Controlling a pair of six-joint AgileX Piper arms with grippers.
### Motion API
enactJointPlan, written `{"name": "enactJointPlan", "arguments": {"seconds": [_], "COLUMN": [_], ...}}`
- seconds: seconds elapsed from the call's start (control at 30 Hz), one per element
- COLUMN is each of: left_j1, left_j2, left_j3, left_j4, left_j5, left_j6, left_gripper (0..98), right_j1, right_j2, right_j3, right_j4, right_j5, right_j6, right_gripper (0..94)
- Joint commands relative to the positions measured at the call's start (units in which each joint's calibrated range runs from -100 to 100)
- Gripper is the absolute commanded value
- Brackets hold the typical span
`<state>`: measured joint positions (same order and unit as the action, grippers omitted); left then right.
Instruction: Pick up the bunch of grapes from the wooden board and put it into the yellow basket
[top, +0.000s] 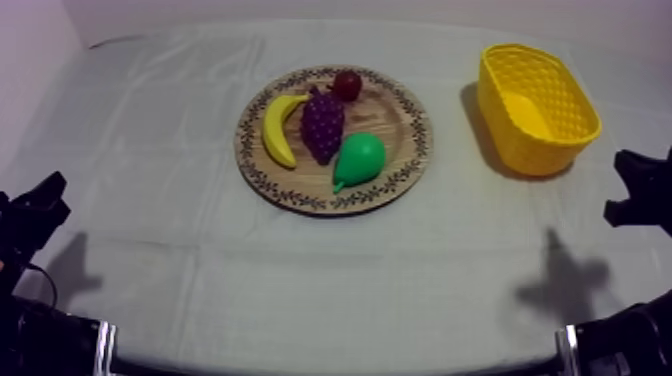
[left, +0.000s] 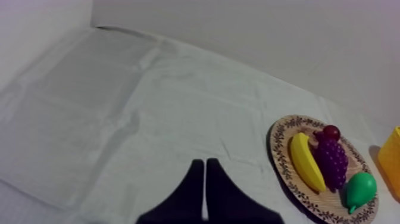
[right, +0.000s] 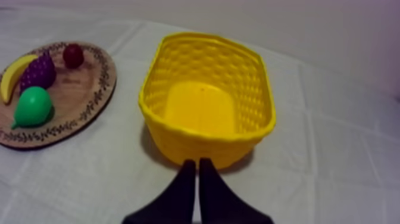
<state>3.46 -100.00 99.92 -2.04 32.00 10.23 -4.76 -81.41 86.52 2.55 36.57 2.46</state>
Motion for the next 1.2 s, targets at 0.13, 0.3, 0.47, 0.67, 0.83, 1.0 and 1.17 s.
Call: {"name": "enactJointPlan", "arguments": {"seconds": [0.13,0.3,0.47,0.67,0.83,1.0,1.17], "left_j1": [-0.02,-0.02,-0.02,-0.02,-0.02,-0.02,-0.02], "left_j2": [0.0,0.0,0.0,0.0,0.0,0.0,0.0], "left_j3": [-0.03,-0.03,-0.03,-0.03,-0.03,-0.03,-0.03], "left_j4": [0.01,0.01,0.01,0.01,0.01,0.01,0.01], "left_j5": [0.01,0.01,0.01,0.01,0.01,0.01,0.01], "left_j6": [-0.01,0.0,0.01,0.01,0.0,0.0,0.01], "left_gripper": [0.1,0.1,0.1,0.1,0.1,0.1,0.1], "right_j1": [-0.84,-1.63,-3.1,-6.97,-8.57,-9.28,-9.89], "right_j2": [5.98,10.22,14.0,19.25,25.05,30.69,36.72], "right_j3": [-7.54,-12.84,-17.36,-20.99,-24.4,-28.12,-32.47], "right_j4": [-0.94,-2.45,-3.53,-3.17,-6.05,-10.01,-11.61], "right_j5": [0.06,-0.93,-2.87,-5.44,-7.01,-7.71,-7.61], "right_j6": [0.84,2.37,3.87,3.83,5.8,8.78,9.83], "right_gripper": [0.7,0.7,0.7,0.7,0.7,0.7,0.7]}}
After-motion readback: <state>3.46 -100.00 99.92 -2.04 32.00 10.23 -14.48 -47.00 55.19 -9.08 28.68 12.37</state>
